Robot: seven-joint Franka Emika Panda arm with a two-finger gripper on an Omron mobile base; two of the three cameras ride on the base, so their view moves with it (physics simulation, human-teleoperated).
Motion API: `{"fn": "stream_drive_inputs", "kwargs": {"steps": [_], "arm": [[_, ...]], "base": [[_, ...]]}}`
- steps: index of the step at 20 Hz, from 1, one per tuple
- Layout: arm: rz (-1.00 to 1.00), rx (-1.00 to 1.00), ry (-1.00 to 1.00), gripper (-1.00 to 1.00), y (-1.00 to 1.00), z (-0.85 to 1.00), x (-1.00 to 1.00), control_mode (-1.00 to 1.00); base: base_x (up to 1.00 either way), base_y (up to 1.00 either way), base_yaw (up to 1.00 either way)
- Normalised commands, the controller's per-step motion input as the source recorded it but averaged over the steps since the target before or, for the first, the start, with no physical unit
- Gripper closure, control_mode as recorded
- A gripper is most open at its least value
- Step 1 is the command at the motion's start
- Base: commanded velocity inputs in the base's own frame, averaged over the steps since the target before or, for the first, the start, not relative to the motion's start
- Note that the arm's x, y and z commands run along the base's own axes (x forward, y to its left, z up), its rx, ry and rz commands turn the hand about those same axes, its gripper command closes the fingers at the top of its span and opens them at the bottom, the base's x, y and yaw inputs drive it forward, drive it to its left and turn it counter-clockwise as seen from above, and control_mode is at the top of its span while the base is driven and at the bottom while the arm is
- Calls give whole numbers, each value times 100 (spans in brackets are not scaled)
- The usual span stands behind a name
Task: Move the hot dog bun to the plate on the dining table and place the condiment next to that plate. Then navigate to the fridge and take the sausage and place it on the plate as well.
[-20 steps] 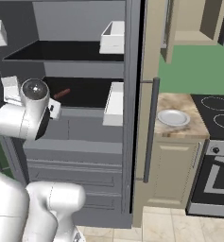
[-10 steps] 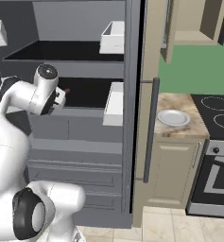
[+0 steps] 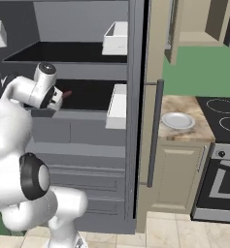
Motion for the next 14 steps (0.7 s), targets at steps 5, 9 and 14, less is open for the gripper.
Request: {"fn": "stream_drive_inputs", "kwargs": {"steps": [5, 9, 14], "arm": [[0, 0, 0, -100, 38, -29, -1, -100], [0, 0, -1, -100, 33, -15, -59, -100], [0, -1, -7, -100, 62, -1, -93, -100]], "base": [[0, 0, 0], [0, 0, 0], [0, 0, 0]]}}
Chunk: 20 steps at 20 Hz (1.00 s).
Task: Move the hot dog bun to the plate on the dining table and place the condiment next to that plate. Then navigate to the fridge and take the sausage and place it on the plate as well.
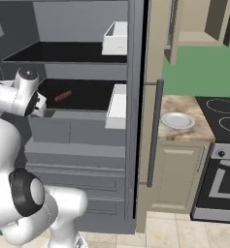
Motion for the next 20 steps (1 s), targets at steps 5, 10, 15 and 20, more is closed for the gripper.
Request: {"fn": "stream_drive_inputs", "kwargs": {"steps": [5, 10, 15, 20], "arm": [[0, -3, -7, -100, 97, 1, -56, -100], [-2, -7, -12, -100, 30, 29, -36, -100], [-8, -22, -12, -100, -92, 66, -16, -100], [-11, -22, -1, -100, -100, 42, -23, -100]], "base": [[0, 0, 0], [0, 0, 0], [0, 0, 0], [0, 0, 0]]}}
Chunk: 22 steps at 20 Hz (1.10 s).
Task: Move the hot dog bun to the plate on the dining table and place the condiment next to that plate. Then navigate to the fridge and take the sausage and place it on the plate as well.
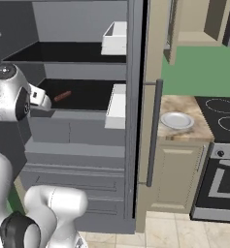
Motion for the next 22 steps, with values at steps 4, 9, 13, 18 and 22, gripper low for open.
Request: {"fn": "stream_drive_inputs", "kwargs": {"steps": [4, 9, 13, 18, 22], "arm": [[-1, -19, 2, -100, -55, 3, -71, -100], [0, -14, 5, -100, -15, -1, -87, -100], [1, -7, 11, -100, -30, -1, -52, -100], [2, 2, 15, -100, -39, -12, -14, -100], [0, 4, 10, -100, -4, -2, 0, 100]], "base": [[0, 0, 0], [0, 0, 0], [0, 0, 0], [0, 0, 0], [16, 14, -1]]}}
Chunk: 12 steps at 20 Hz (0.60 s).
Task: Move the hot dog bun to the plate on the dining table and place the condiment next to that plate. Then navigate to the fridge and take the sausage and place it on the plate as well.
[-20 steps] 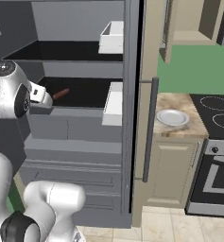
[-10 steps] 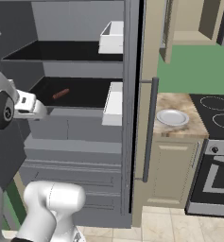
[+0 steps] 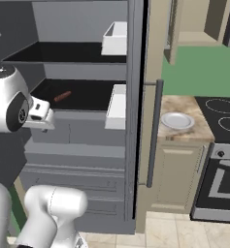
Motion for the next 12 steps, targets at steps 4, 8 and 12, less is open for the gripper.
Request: {"fn": "stream_drive_inputs", "kwargs": {"steps": [4, 8, 12], "arm": [[0, 0, 0, -100, 0, 0, 0, 100], [0, 0, 0, -100, 0, 0, 0, 100], [0, 0, 0, -100, 0, 0, 0, 100]], "base": [[46, 52, -8], [52, 43, -16], [54, 31, -17]]}}
